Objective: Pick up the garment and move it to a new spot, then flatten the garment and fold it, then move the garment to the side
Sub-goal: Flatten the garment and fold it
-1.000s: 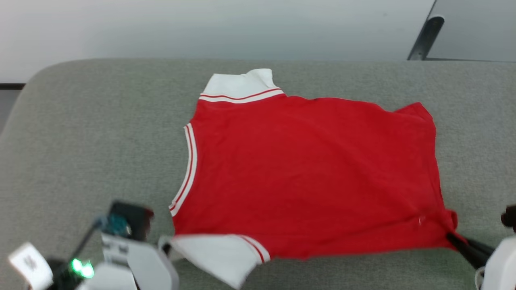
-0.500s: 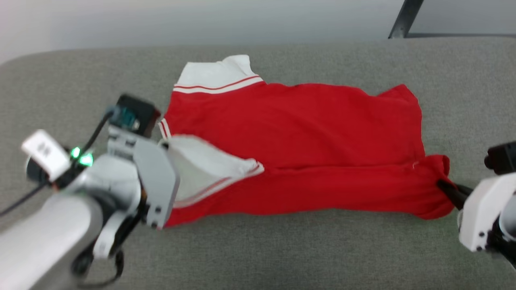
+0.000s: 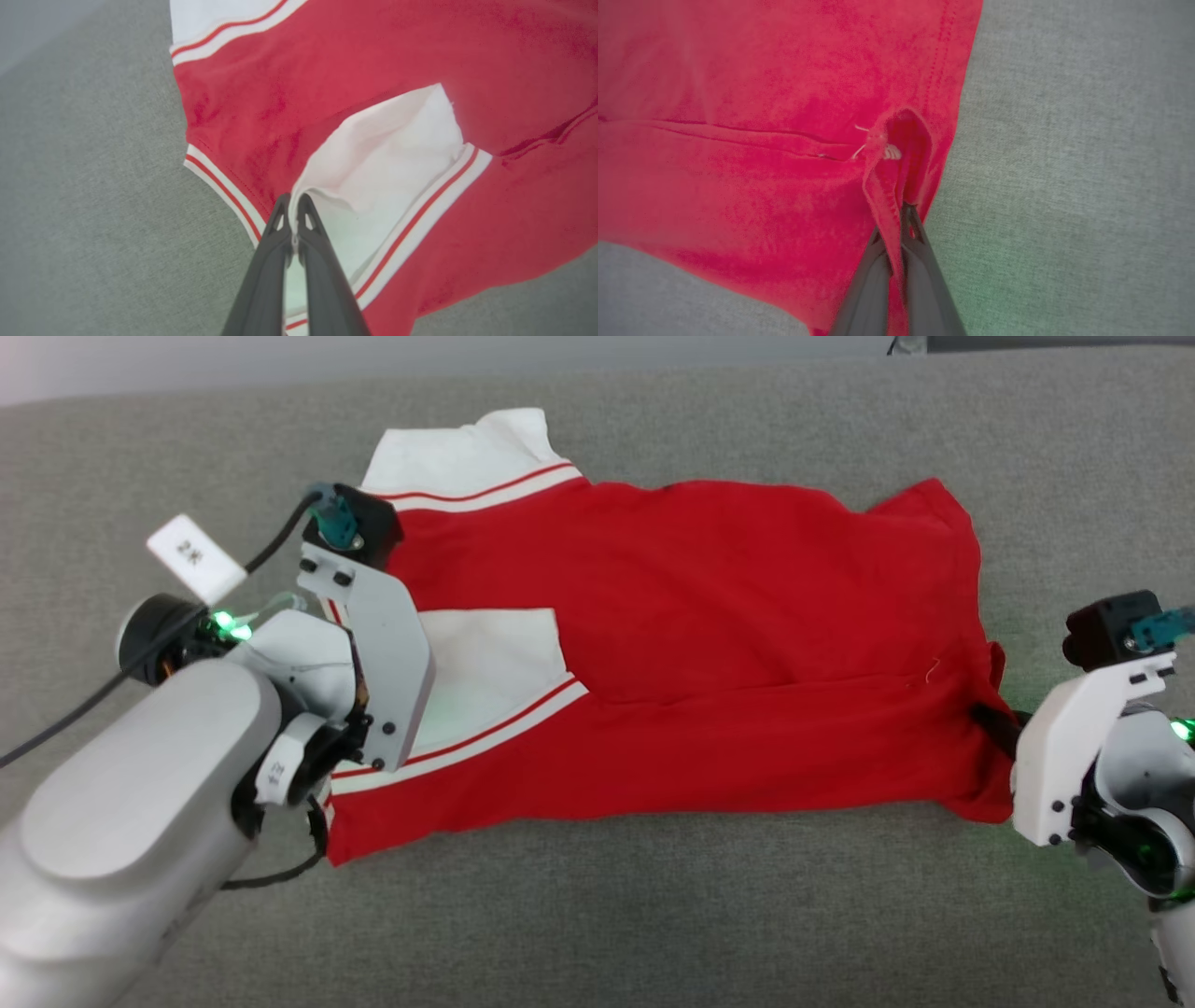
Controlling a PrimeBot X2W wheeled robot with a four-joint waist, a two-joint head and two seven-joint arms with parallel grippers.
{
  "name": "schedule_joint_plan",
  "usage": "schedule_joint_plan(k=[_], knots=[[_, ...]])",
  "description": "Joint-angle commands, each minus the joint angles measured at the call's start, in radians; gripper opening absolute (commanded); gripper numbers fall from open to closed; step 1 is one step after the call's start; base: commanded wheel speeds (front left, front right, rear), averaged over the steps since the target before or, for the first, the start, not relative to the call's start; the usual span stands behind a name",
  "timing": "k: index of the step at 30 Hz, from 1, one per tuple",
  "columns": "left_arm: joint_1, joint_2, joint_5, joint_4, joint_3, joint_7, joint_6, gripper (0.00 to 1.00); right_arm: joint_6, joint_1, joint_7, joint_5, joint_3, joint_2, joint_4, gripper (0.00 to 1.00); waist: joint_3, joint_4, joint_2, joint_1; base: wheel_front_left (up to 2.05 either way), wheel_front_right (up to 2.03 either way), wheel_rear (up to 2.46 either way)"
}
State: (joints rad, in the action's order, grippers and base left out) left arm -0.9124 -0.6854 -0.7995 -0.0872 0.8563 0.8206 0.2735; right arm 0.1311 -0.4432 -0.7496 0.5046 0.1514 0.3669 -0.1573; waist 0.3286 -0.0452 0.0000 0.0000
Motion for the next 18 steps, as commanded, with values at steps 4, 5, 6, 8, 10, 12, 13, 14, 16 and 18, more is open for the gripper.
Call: schedule_joint_plan(k=[4, 5, 6, 8, 10, 12, 13, 14, 16, 18], knots=[[-0.014, 0.025, -0.024, -0.072, 0.001, 0.006, -0.027, 0.0, -0.001, -0.039, -0.007, 0.013, 0.031, 0.003, -0.032, 0.0, 0.015, -0.008, 0.0, 0.0, 0.0, 0.0, 0.0], [-0.016, 0.029, -0.028, -0.085, 0.004, 0.011, -0.032, 0.0, -0.001, -0.045, -0.006, 0.015, 0.038, 0.004, -0.037, 0.0, 0.015, -0.007, 0.0, 0.0, 0.0, 0.0, 0.0], [-0.019, 0.034, -0.033, -0.096, 0.0, 0.007, -0.033, 0.0, -0.001, -0.051, -0.008, 0.018, 0.042, 0.004, -0.043, 0.0, 0.014, -0.007, 0.0, 0.0, 0.0, 0.0, 0.0], [-0.021, 0.041, -0.042, -0.115, -0.005, 0.006, -0.031, 0.0, -0.001, -0.062, -0.014, 0.024, 0.051, 0.009, -0.054, 0.0, 0.012, -0.006, 0.0, 0.0, 0.0, 0.0, 0.0], [-0.026, 0.047, -0.052, -0.124, -0.01, 0.002, -0.035, 0.0, -0.001, -0.07, -0.02, 0.028, 0.058, 0.014, -0.064, 0.11, 0.008, -0.004, 0.0, 0.0, 0.0, 0.0, 0.0], [-0.024, 0.049, -0.058, -0.13, -0.014, 0.005, -0.037, 0.07, -0.001, -0.079, -0.021, 0.033, 0.064, 0.019, -0.069, 0.82, 0.0, -0.001, 0.0, 0.0, 0.0, 0.0, 0.0], [-0.023, 0.046, -0.059, -0.132, -0.013, 0.008, -0.036, 0.29, -0.001, -0.081, -0.02, 0.036, 0.063, 0.019, -0.073, 1.0, -0.005, 0.001, 0.0, 0.0, 0.0, 0.0, 0.0], [-0.021, 0.047, -0.065, -0.131, -0.017, 0.01, -0.034, 0.42, -0.001, -0.08, -0.024, 0.038, 0.065, 0.02, -0.077, 1.0, -0.012, 0.003, 0.0, 0.0, 0.0, 0.0, 0.0], [-0.018, 0.046, -0.067, -0.13, -0.021, 0.004, -0.029, 0.81, -0.001, -0.079, -0.026, 0.04, 0.067, 0.023, -0.082, 1.0, -0.026, 0.007, 0.0, 0.0, 0.0, 0.0, 0.0], [-0.008, 0.046, -0.074, -0.127, -0.025, -0.003, -0.029, 0.91, -0.001, -0.077, -0.019, 0.044, 0.071, 0.025, -0.083, 1.0, -0.041, 0.011, 0.0, 0.0, 0.0, 0.0, 0.0]])
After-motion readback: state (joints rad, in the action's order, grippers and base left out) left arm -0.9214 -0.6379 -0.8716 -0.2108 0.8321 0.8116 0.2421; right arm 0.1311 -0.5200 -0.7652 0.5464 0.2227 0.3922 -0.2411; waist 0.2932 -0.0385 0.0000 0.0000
